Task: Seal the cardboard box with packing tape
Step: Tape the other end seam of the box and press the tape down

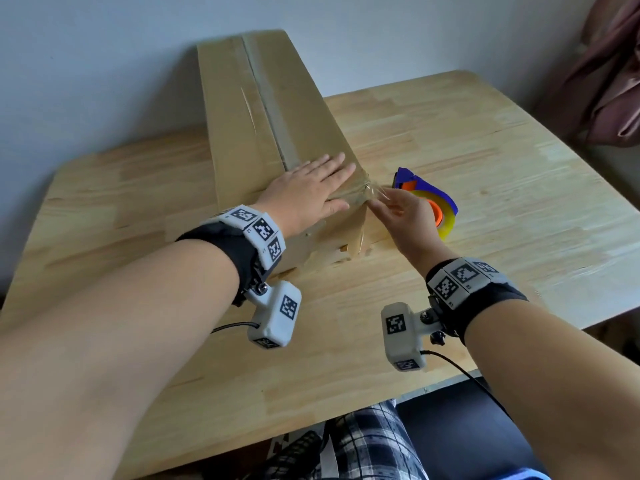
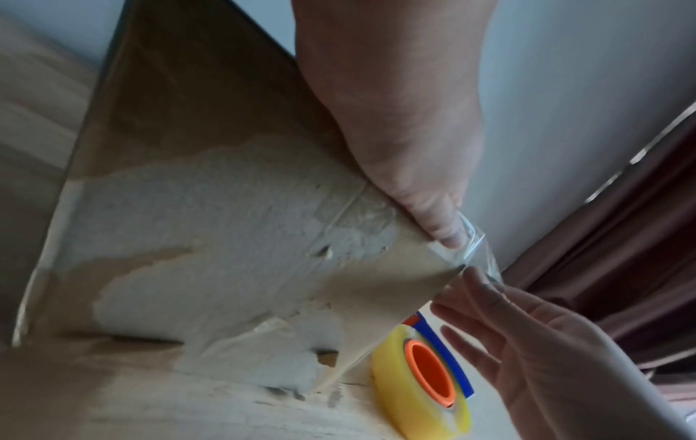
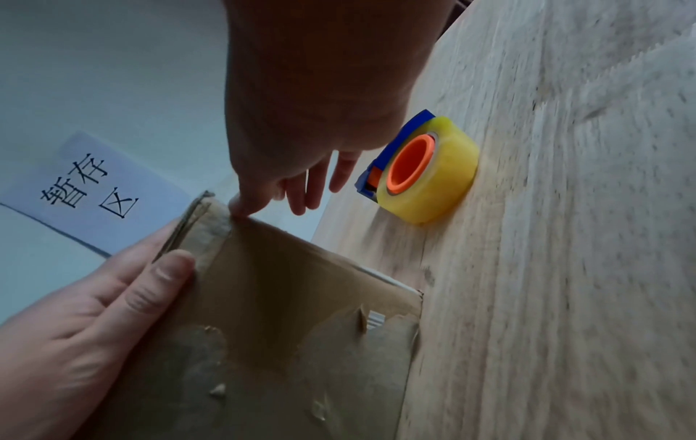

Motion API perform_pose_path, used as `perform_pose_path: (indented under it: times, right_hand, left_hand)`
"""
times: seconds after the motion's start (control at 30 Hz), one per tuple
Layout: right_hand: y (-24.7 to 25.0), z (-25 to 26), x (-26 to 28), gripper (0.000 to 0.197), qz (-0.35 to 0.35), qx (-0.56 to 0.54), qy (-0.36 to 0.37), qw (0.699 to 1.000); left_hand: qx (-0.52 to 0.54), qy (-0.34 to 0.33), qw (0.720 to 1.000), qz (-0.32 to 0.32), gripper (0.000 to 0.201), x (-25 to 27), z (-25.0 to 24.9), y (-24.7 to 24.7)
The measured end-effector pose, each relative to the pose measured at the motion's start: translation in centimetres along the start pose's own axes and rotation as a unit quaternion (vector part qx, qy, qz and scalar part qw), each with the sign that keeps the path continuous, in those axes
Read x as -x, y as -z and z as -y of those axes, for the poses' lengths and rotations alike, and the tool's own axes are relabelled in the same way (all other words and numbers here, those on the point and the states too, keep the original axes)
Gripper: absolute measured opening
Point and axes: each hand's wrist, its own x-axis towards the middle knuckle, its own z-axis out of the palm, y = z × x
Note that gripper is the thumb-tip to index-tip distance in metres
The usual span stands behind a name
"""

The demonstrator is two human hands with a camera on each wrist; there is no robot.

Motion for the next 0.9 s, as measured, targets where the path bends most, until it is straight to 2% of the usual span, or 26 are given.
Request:
perform_pose_path:
  times: [0.2, 0.27, 0.33, 0.37, 0.4, 0.47, 0.5, 0.53, 0.57, 0.63, 0.77, 0.9]
  right_hand:
    - [0.0, 0.8, -0.1, 0.02, 0.006, -0.046, -0.027, 0.999]
    - [-0.3, 0.7, -0.2, 0.017, -0.01, -0.007, -0.017, 1.0]
    - [0.2, 0.3, -0.3, 0.019, -0.053, 0.099, 0.033, 0.993]
    - [0.7, 0.0, -0.5, 0.018, -0.092, 0.172, 0.09, 0.977]
    - [1.6, -0.2, -0.8, 0.015, -0.123, 0.246, 0.159, 0.948]
    - [3.5, -0.8, -1.8, 0.014, -0.147, 0.369, 0.295, 0.869]
    - [4.3, -0.9, -2.4, 0.014, -0.14, 0.407, 0.337, 0.837]
    - [4.8, -0.9, -2.7, 0.015, -0.13, 0.43, 0.358, 0.818]
    - [5.0, -0.7, -2.8, 0.014, -0.121, 0.443, 0.361, 0.812]
    - [4.4, -0.8, -2.5, 0.015, -0.116, 0.449, 0.337, 0.819]
    - [2.2, -1.7, -0.8, 0.025, -0.111, 0.388, 0.271, 0.874]
    - [0.6, -1.7, 0.0, 0.021, -0.128, 0.348, 0.231, 0.9]
  left_hand:
    - [-0.036, 0.018, 0.999, -0.032, 0.066, -1.0, -1.0, 1.2]
    - [-0.032, 0.011, 0.999, -0.026, 0.066, -1.4, -1.0, 0.9]
    - [-0.019, 0.004, 1.0, -0.016, 0.067, -1.6, -0.8, 0.5]
    - [-0.011, -0.001, 1.0, -0.011, 0.068, -1.7, -0.7, 0.4]
    - [-0.003, -0.004, 1.0, -0.007, 0.068, -1.7, -0.6, 0.3]
    - [0.007, -0.005, 1.0, -0.004, 0.068, -1.8, -0.5, 0.2]
    - [0.008, -0.003, 1.0, -0.004, 0.068, -1.9, -0.5, 0.3]
    - [0.007, 0.0, 1.0, -0.004, 0.068, -1.9, -0.6, 0.4]
    - [0.005, 0.003, 1.0, -0.002, 0.067, -1.9, -0.6, 0.5]
    - [0.001, 0.007, 1.0, 0.004, 0.063, -1.7, -0.8, 0.5]
    - [-0.022, 0.005, 1.0, 0.015, 0.056, -1.7, -1.0, 0.6]
    - [-0.041, 0.007, 0.999, 0.021, 0.053, -2.0, -1.5, 1.5]
